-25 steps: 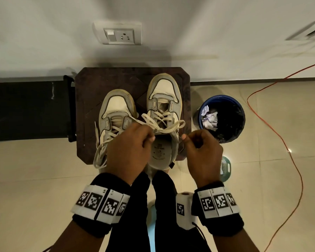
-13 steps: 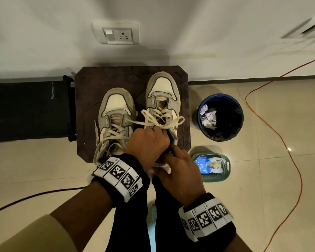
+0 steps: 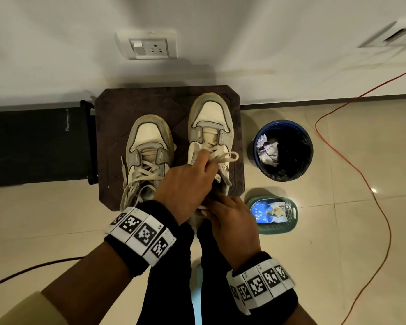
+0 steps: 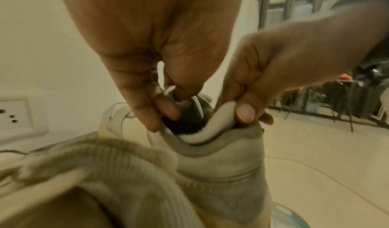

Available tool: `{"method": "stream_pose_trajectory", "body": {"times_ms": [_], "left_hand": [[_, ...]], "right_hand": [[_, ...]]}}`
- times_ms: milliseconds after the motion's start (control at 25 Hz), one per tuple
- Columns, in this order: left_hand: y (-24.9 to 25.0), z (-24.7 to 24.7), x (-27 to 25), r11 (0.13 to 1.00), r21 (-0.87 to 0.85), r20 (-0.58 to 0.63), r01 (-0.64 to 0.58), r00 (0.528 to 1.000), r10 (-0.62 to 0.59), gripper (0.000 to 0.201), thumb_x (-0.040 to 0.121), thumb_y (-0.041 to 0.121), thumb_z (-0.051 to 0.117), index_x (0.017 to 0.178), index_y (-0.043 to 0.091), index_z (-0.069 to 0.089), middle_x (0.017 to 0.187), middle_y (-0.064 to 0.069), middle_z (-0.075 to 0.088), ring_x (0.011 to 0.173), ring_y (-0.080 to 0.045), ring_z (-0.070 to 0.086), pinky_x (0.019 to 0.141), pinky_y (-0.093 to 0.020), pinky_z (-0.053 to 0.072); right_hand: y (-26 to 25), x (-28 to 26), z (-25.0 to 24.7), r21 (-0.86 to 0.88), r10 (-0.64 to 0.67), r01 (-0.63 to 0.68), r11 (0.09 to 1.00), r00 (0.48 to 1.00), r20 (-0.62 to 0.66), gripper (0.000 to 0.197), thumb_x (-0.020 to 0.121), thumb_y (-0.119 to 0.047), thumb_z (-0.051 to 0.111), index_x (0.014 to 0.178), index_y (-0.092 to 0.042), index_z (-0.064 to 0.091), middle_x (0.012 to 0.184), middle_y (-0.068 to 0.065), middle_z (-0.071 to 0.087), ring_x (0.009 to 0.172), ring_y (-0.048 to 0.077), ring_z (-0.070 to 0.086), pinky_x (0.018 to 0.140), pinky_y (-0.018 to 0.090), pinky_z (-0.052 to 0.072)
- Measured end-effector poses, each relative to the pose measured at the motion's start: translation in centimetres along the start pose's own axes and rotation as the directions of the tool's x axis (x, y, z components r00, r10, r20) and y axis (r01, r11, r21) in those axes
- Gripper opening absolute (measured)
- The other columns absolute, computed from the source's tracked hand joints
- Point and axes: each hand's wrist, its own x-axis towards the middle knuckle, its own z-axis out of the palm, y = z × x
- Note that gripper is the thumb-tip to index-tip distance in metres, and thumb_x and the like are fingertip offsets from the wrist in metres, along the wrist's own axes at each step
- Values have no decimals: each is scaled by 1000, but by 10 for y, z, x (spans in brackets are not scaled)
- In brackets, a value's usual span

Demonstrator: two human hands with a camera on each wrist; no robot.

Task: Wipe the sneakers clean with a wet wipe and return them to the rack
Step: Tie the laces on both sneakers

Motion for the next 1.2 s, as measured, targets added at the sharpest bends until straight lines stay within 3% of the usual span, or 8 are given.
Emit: {"method": "stream_pose_trajectory", "body": {"times_ms": [160, 400, 600, 720, 840, 960, 1120, 1200], "left_hand": [[-8, -21, 8, 981, 172, 63, -89, 995, 80, 26, 99, 17, 37, 124, 16, 42, 118, -4, 54, 72, -27, 63, 56, -34, 34], [-19, -32, 26, 979, 137, 128, -150, 983, 132, 34, 96, 16, 43, 130, 19, 43, 117, -3, 58, 93, -26, 62, 65, -35, 41], [-17, -31, 27, 985, 17, 92, -173, 981, 171, 35, 95, 16, 44, 129, 21, 46, 121, -1, 57, 99, -23, 60, 71, -32, 44], [-18, -26, 24, 987, -49, 62, -155, 986, 158, 38, 94, 15, 48, 131, 23, 47, 125, 2, 55, 108, -21, 56, 79, -34, 49], [-14, -20, 21, 988, -84, 63, -127, 989, 133, 39, 94, 15, 49, 132, 22, 46, 131, 0, 50, 115, -21, 50, 84, -35, 50], [-12, -16, 21, 991, -91, 69, -98, 992, 104, 34, 96, 14, 43, 129, 18, 44, 136, -3, 42, 122, -24, 42, 83, -36, 48], [-17, -16, 21, 987, -71, 64, -147, 986, 152, 32, 97, 13, 40, 128, 18, 45, 139, -2, 41, 126, -26, 38, 84, -39, 51], [-19, -18, 22, 984, -72, 81, -164, 982, 170, 33, 98, 14, 38, 130, 19, 44, 138, -1, 43, 126, -24, 37, 82, -38, 49]], "right_hand": [[2, -2, -4, -21, -24, 23, 1000, 999, -38, 32, 81, -23, 47, 99, -23, 72, 108, -7, 69, 76, 25, 58, 52, 28, 46], [0, 3, -21, -126, -65, 58, 990, 996, -55, 38, 76, -26, 38, 87, -19, 74, 102, -4, 69, 77, 24, 59, 48, 27, 43], [-6, 23, -27, -169, -15, 22, 985, 999, 42, 48, 75, -32, 29, 78, -14, 73, 87, 3, 67, 75, 26, 61, 47, 32, 48], [-12, 39, -38, -224, -22, 48, 973, 993, 118, 31, 80, -28, 45, 71, -11, 69, 73, 5, 66, 65, 27, 62, 48, 25, 33], [-13, 39, -43, -315, -44, 137, 939, 957, 286, 16, 84, -23, 59, 93, -12, 68, 84, 6, 68, 72, 31, 65, 55, 29, 32], [-15, 36, -43, -348, -163, 288, 892, 924, 347, 12, 80, -20, 65, 89, -15, 71, 67, 3, 66, 49, 27, 60, 46, 24, 31], [-18, 44, -35, -375, -232, 374, 848, 899, 372, 28, 78, -17, 48, 62, -8, 69, 52, 6, 61, 39, 27, 56, 43, 23, 33], [-24, 51, -30, -413, -172, 368, 833, 882, 438, 38, 85, -17, 37, 72, -6, 71, 66, 10, 66, 55, 31, 63, 51, 29, 48]]}}
